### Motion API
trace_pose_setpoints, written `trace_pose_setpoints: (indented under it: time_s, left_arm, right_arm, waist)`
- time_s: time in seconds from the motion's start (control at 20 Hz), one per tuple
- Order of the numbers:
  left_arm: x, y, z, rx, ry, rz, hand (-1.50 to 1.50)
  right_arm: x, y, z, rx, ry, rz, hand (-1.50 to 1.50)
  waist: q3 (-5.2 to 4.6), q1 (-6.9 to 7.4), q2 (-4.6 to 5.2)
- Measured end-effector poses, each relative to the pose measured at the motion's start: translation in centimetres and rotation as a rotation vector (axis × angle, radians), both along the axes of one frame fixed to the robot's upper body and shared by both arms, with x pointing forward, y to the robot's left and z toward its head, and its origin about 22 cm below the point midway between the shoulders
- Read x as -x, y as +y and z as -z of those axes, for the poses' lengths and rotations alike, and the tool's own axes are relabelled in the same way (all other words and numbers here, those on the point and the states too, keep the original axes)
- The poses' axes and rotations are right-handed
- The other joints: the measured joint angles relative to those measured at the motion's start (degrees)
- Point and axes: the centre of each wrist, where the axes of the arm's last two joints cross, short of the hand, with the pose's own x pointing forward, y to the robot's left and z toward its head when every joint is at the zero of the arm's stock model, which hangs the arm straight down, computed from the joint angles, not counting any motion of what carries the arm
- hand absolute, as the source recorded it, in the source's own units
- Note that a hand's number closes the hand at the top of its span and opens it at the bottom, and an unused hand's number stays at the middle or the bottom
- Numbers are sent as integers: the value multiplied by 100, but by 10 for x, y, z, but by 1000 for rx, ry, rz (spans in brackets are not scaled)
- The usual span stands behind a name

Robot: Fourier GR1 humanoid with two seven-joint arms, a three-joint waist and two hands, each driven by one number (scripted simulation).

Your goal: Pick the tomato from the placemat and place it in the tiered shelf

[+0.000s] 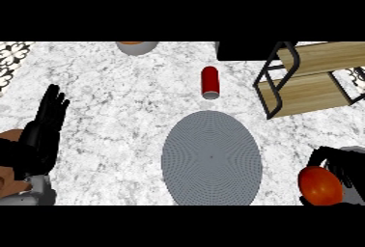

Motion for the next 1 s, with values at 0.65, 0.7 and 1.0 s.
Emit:
trace_pose_setpoints:
  time_s: [0.65, 0.7, 1.0]
  left_arm:
    - [-2, 0, -1, 0, -1, 14, 0]
    - [-2, 2, -1, 0, 0, 17, 0]
    - [-2, -3, -3, 0, -5, 30, 0]
  right_arm:
    - [7, -43, -128, -134, -273, 287, 150]
    - [7, -46, -129, -134, -279, 298, 150]
    - [-19, -71, -147, -150, -314, 358, 150]
  waist:
    - [2, 87, 21]
    - [2, 93, 23]
    - [5, 134, 31]
